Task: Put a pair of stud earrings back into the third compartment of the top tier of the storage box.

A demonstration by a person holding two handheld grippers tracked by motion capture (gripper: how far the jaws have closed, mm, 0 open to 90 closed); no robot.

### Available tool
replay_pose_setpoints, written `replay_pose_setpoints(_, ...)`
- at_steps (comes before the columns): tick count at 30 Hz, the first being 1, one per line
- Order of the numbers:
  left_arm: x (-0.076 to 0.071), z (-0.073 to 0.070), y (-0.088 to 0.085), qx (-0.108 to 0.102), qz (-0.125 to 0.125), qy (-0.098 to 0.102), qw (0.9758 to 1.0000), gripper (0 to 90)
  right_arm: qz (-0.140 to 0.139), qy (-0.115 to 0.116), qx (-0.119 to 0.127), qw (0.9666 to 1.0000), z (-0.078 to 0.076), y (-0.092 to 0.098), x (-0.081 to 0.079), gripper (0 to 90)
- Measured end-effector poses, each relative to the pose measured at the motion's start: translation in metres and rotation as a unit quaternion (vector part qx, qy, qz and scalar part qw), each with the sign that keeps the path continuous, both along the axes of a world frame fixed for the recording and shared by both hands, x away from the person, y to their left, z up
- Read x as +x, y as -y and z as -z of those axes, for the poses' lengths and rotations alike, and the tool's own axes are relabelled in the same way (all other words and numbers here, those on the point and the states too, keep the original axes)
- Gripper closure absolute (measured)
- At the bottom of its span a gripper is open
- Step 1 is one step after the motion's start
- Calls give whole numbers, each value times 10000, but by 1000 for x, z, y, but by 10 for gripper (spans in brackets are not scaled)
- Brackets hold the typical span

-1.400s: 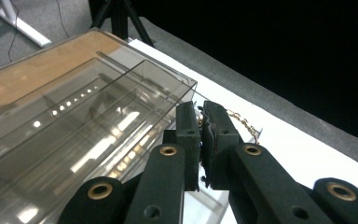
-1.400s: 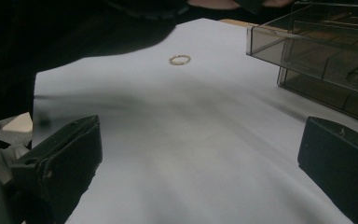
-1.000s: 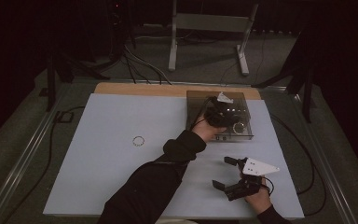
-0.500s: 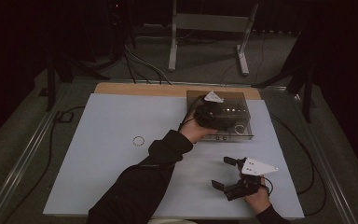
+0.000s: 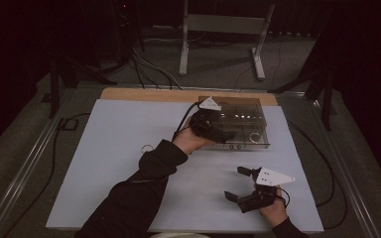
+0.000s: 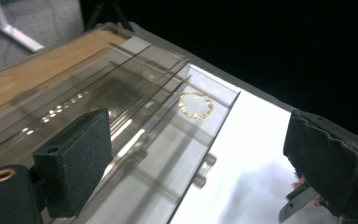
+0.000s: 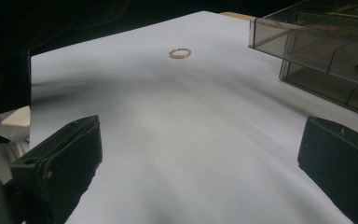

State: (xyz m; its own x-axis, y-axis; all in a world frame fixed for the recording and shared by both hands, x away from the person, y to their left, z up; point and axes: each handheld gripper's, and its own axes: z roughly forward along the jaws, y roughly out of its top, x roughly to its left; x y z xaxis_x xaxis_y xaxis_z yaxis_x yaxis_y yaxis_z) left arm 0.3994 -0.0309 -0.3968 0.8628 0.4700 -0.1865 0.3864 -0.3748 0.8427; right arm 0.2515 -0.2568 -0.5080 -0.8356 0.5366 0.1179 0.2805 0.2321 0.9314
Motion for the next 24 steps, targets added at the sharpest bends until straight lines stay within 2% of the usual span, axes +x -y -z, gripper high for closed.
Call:
replay_pose_setpoints(2, -2, -1, -7, 54, -38, 59, 10000, 84, -4, 3, -6, 10000, 0, 0, 0, 0)
replay_pose_setpoints(3, -2, -1, -11, 63, -23, 59, 10000, 26, -5, 0, -18, 10000, 0, 0, 0, 0)
replay_pose_setpoints(4, -3, -1, -15, 42, -43, 9, 10000, 17, 4, -16, -17, 10000, 0, 0, 0, 0)
replay_pose_setpoints(9, -6, -2, -34, 12, -139, 124, 9998, 17, -2, -28, -23, 10000, 1, -2, 0, 0)
replay_pose_setpoints(16, -6, 0, -67, 97, -364, 238, 9990, 17, 2, -45, 1, 10000, 1, -2, 0, 0)
replay_pose_setpoints(17, -6, 0, -67, 97, -364, 238, 9990, 17, 2, -45, 1, 10000, 1, -2, 0, 0)
replay_pose_setpoints(19, -6, 3, -84, 202, -540, 251, 9980, 17, 3, -41, -1, 10000, 0, -2, 0, 0)
replay_pose_setpoints(24, -5, 8, -109, 257, -783, 238, 9963, 17, 2, -44, 4, 10000, 1, -3, 0, 0)
